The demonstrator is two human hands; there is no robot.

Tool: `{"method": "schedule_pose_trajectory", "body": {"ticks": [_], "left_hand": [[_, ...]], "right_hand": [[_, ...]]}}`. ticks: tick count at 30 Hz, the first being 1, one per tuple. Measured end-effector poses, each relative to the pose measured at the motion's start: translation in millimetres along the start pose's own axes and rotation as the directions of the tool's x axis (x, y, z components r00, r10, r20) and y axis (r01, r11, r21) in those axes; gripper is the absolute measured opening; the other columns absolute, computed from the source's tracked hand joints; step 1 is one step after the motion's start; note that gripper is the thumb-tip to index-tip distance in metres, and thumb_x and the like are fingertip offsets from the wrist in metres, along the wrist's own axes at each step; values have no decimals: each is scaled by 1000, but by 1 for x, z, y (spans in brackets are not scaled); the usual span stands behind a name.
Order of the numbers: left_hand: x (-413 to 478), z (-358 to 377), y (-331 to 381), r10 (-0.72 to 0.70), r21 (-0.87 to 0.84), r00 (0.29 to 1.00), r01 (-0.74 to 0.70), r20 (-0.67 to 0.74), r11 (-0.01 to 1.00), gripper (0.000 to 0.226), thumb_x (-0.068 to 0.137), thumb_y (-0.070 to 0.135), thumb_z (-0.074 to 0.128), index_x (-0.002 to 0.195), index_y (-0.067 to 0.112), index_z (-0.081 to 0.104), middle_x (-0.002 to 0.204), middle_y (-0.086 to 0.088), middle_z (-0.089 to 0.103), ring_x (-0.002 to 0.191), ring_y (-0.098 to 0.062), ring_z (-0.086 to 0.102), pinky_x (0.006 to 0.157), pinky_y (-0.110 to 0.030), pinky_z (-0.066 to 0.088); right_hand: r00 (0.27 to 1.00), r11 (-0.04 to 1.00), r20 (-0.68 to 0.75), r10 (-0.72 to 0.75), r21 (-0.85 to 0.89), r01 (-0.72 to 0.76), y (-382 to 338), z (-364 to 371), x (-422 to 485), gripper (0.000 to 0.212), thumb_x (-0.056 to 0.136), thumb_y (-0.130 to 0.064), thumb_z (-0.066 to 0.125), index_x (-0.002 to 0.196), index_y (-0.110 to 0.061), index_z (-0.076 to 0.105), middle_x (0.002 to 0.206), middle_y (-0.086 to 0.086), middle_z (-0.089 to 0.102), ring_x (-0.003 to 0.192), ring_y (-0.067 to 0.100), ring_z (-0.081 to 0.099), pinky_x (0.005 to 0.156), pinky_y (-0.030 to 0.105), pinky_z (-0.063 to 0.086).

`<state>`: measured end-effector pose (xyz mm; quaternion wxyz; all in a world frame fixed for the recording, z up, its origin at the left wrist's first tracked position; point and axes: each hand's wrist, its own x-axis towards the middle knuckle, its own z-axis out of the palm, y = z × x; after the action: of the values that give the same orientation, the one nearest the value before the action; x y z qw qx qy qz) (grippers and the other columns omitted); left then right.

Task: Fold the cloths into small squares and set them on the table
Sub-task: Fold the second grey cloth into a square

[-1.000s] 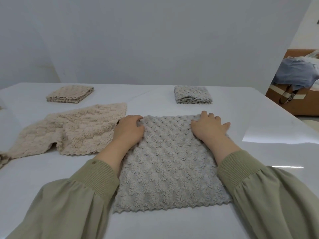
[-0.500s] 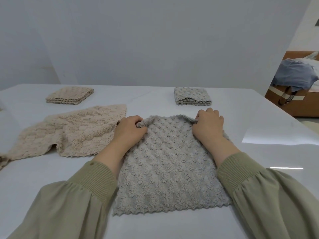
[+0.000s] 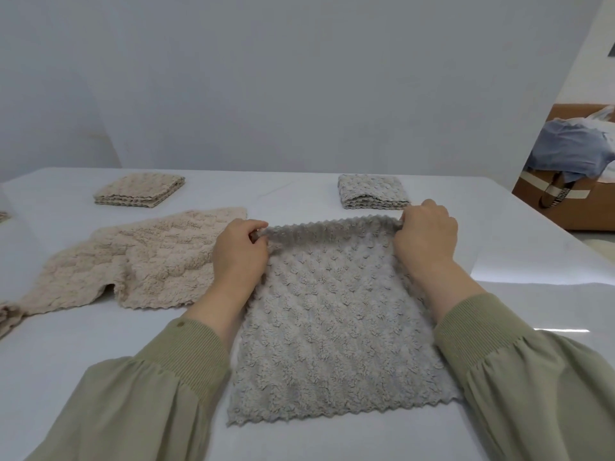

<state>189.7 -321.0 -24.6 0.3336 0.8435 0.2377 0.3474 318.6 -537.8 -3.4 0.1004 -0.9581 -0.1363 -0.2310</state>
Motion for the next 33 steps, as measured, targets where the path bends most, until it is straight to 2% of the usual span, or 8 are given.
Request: {"method": "schedule_pose_trajectory", "body": {"ticks": [7, 10, 14, 17, 22, 24, 28, 33], "left_hand": [[-2, -5, 5, -78, -7, 991, 78, -108, 997, 16, 89, 17, 57, 87, 16, 72, 74, 7, 63, 73, -14, 55, 57, -24, 38], [-1, -4, 6, -138, -143, 989, 129, -51, 981, 18, 88, 14, 55, 90, 17, 72, 76, 6, 67, 72, -12, 59, 71, -26, 45], [-3, -2, 3, -183, -346, 982, 187, 42, 919, 22, 90, 10, 52, 91, 22, 70, 68, 1, 71, 53, -17, 61, 59, -32, 54], [-2, -3, 4, -115, -337, 993, 106, -6, 935, 24, 92, 10, 51, 104, 19, 70, 89, 7, 72, 75, -9, 68, 74, -29, 56], [-8, -8, 11, 64, -385, 998, -58, 4, 921, 41, 96, 11, 46, 135, 21, 50, 134, 12, 52, 125, -5, 47, 106, -24, 37], [-9, -10, 14, 44, -374, 999, -29, 30, 927, 37, 97, 15, 45, 133, 21, 51, 133, 10, 53, 119, -8, 51, 106, -31, 40], [-10, -15, 12, -78, -392, 997, 77, 14, 917, 28, 96, 20, 47, 116, 15, 67, 106, 8, 67, 78, 3, 59, 75, -13, 50], [-20, -28, 11, -267, -527, 962, 256, 56, 810, 18, 88, 17, 60, 79, 25, 73, 83, 1, 72, 86, -21, 67, 88, -40, 54]], "right_hand": [[959, 954, 198, 201, 185, -237, 15, -5, 16, 27, 78, -11, 57, 57, -13, 39, 55, 3, 39, 55, 23, 41, 46, 20, 23], [929, 899, 324, 180, 330, -290, 18, -10, 22, 15, 73, 0, 49, 60, -4, 55, 54, 10, 53, 51, 25, 46, 47, 22, 35], [902, 845, 407, 143, 425, -326, 20, -13, 20, 28, 81, 2, 44, 67, 1, 68, 51, 10, 65, 39, 19, 48, 47, 25, 45], [943, 695, 289, 165, 645, -320, 14, -9, 15, 26, 91, -7, 47, 80, -1, 70, 59, 10, 68, 44, 20, 59, 47, 24, 49], [964, 632, -212, 161, 772, 64, -5, -11, 1, 26, 94, -13, 48, 114, -13, 64, 99, -4, 64, 90, 9, 58, 79, 13, 41], [974, 660, -185, 128, 749, 56, -8, -1, -5, 28, 94, -15, 47, 117, -15, 62, 99, 4, 63, 91, 16, 56, 80, 18, 38], [988, 690, -78, 134, 723, -36, -1, 8, -17, 28, 93, -18, 45, 113, -16, 65, 101, 10, 63, 93, 21, 54, 80, 25, 38], [981, 621, -35, 189, 779, -92, 2, -6, -38, 20, 91, -16, 46, 85, -13, 65, 80, 5, 65, 73, 19, 52, 62, 26, 36]]}}
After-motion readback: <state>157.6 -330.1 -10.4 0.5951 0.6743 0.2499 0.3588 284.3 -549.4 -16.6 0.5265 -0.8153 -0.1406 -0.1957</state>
